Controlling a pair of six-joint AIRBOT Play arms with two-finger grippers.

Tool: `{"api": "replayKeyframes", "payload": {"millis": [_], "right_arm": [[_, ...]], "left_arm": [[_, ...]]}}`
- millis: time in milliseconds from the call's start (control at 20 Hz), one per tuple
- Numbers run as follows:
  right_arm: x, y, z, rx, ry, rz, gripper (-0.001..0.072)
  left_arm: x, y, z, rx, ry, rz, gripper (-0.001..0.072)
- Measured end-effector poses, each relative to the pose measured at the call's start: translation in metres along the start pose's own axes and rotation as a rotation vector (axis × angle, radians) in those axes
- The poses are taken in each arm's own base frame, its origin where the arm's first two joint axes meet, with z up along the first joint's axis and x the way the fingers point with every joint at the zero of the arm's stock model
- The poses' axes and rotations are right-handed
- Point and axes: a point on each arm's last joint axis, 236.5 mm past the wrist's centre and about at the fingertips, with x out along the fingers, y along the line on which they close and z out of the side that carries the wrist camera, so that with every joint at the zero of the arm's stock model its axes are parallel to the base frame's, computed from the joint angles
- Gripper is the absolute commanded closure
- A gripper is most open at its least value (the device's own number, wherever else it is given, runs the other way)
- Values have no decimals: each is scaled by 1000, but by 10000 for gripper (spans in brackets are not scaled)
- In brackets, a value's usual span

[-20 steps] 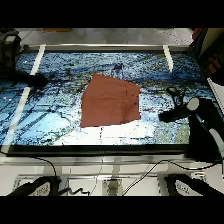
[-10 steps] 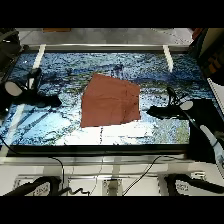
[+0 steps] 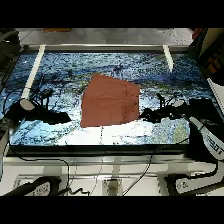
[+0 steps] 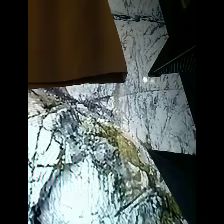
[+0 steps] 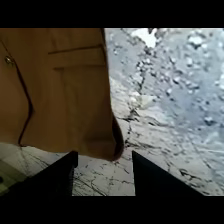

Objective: Fold the clothes and pants, and hang the long-sleeved shirts on hangers.

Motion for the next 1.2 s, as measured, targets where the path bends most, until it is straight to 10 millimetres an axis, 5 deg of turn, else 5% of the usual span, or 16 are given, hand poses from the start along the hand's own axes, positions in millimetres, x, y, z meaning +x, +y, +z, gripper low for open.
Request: {"api": "replayKeyframes", "payload": {"millis": [250, 400, 550, 1000, 1200], "right_arm": [[11, 7, 1, 25, 8, 64, 347], [15, 8, 1, 17, 7, 66, 479], [20, 7, 6, -3, -17, 48, 690], [24, 10, 12, -29, -45, 39, 690], [24, 9, 12, -29, -48, 38, 690]], "left_arm": [[14, 0, -13, -37, 8, -21, 193], [24, -2, -13, -79, -5, -45, 193], [40, -5, -16, -126, 12, -77, 193], [77, -17, 2, -240, -31, -169, 197], [92, -33, -4, -232, 2, -195, 255]]}}
